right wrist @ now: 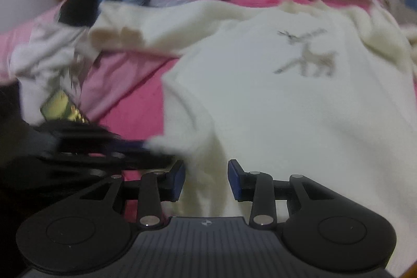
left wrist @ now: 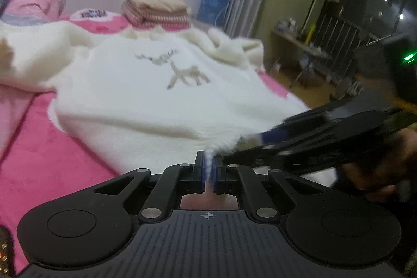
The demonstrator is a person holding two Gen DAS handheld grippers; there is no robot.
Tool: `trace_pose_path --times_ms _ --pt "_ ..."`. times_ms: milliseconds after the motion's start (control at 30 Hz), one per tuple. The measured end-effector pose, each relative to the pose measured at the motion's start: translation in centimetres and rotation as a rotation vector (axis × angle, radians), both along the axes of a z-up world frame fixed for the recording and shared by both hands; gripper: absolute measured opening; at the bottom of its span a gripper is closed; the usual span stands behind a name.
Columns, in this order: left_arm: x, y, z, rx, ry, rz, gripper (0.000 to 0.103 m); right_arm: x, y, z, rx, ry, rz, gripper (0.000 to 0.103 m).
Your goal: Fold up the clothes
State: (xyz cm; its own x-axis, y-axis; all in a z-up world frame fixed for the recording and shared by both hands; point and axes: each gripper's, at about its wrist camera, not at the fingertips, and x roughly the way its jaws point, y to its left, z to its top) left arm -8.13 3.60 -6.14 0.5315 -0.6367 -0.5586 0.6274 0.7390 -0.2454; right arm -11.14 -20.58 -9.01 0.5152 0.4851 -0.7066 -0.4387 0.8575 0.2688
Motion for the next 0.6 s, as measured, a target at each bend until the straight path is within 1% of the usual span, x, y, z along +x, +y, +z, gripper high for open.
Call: trace_pose_path --times_ms 33,67,100,167,200,267,333,400,433,500,600 --pt "-0.4 0.7 0.3 -0.012 -0.008 0.004 0.003 0.0 0.6 0.2 -0.002 -0.022 0.020 0.032" --pt "-0.8 1.5 0.6 -0.016 -0.014 0.011 0.003 -0.1 1.2 0.6 0.009 -0.046 0.043 0.020" --pt "-1.3 2.3 0.7 -0.015 -0.016 0.020 0.003 -0.2 1.8 1.1 0.031 -0.068 0.075 0.006" --pt "-2.2 4.0 0.8 -0.006 -0.012 0.042 0.002 -0.6 3.4 1.7 0.061 -0.085 0.161 0.001" --pt "-2.7 4.7 0.7 0.003 -0.002 0.056 0.002 -0.8 4.3 1.8 0.057 -0.085 0.205 0.000" --pt "-3.4 6.1 -0.4 0.018 0.044 0.098 0.002 -1.5 6.3 0.8 -0.002 -0.059 0.305 0.000" --pt "-3.8 7.2 -1.9 0.020 0.113 0.137 0.002 -2.2 8.0 -1.1 -0.075 0.000 0.388 0.000" --pt "-4.2 7.7 -3.7 0.036 0.169 0.161 0.001 -3.2 9.3 -3.0 -0.163 0.037 0.462 0.000" --pt "-4.3 7.9 -4.5 0.044 0.191 0.169 0.000 -3.7 9.8 -3.6 -0.189 0.046 0.489 0.000" --pt "-4.4 8.5 -5.5 0.044 0.244 0.183 0.000 -4.3 10.4 -4.1 -0.204 0.051 0.525 0.000" --pt "-4.0 10.3 -6.2 -0.002 0.333 0.219 0.000 -4.6 11.0 -3.9 -0.211 0.019 0.545 0.000"
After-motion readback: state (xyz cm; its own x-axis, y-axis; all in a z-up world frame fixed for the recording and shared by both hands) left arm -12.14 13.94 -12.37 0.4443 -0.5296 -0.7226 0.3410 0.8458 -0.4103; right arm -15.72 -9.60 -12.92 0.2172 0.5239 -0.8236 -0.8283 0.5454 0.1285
